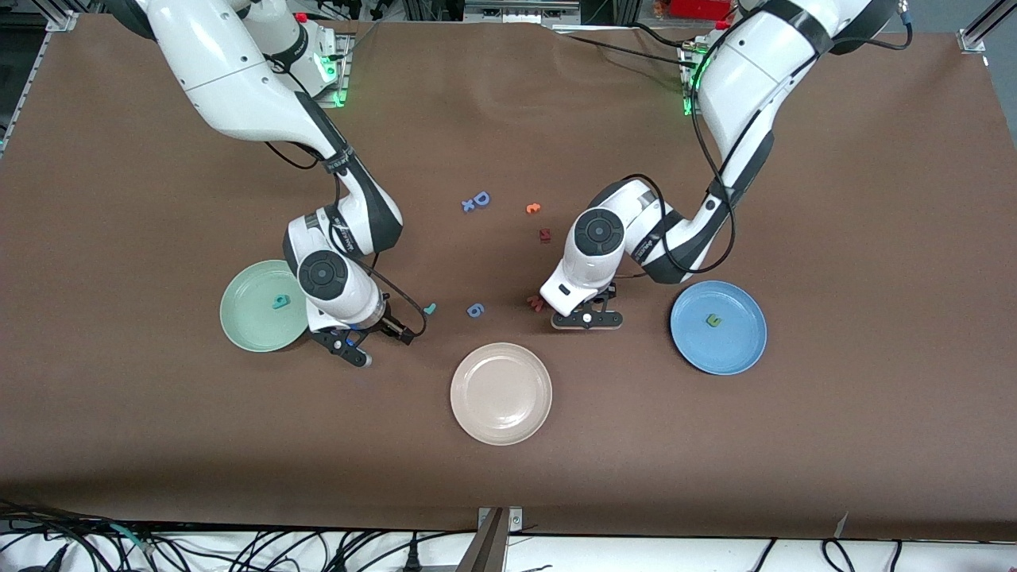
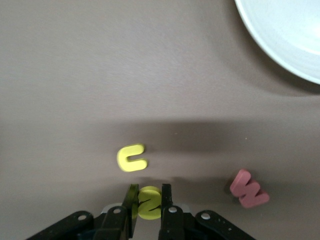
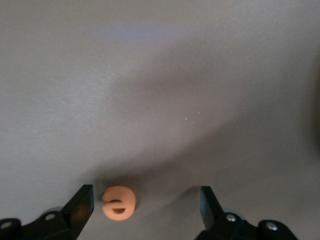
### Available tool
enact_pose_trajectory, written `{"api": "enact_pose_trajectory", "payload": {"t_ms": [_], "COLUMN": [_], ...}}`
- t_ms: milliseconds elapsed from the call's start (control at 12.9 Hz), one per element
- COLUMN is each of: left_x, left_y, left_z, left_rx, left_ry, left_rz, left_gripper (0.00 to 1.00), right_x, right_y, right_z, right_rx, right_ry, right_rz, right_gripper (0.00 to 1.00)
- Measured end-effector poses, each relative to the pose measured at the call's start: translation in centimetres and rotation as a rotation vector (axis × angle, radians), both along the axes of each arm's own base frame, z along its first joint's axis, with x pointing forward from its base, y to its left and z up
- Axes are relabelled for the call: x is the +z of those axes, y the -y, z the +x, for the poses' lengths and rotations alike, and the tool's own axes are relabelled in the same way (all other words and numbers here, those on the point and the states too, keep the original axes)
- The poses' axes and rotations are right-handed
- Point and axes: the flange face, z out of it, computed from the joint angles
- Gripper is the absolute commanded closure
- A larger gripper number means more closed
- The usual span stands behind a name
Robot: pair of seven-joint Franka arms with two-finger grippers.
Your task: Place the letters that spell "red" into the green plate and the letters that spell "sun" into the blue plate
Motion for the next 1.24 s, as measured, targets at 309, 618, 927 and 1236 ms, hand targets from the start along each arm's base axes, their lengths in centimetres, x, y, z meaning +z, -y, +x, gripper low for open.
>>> {"api": "enact_pose_trajectory", "payload": {"t_ms": [309,618,927,1236], "left_x": [4.3,4.5,3.3,1.2], "left_y": [-3.4,-12.4,-19.8,-22.3], "left_z": [1.6,5.8,7.6,7.9], "left_rx": [-0.095,-0.156,-0.118,-0.082], "left_ry": [-0.011,-0.032,-0.076,-0.109], "left_rz": [0.053,0.051,0.055,0.051], "left_gripper": [1.0,1.0,1.0,0.95], "right_x": [-0.4,0.0,0.4,0.6], "right_y": [-0.4,-0.6,-0.9,-1.1], "right_z": [-0.1,0.1,0.4,0.4], "right_rx": [-0.002,0.0,0.001,0.004], "right_ry": [-0.001,0.006,0.014,0.018], "right_rz": [-0.002,0.001,0.005,0.006], "right_gripper": [0.16,0.31,0.47,0.51]}}
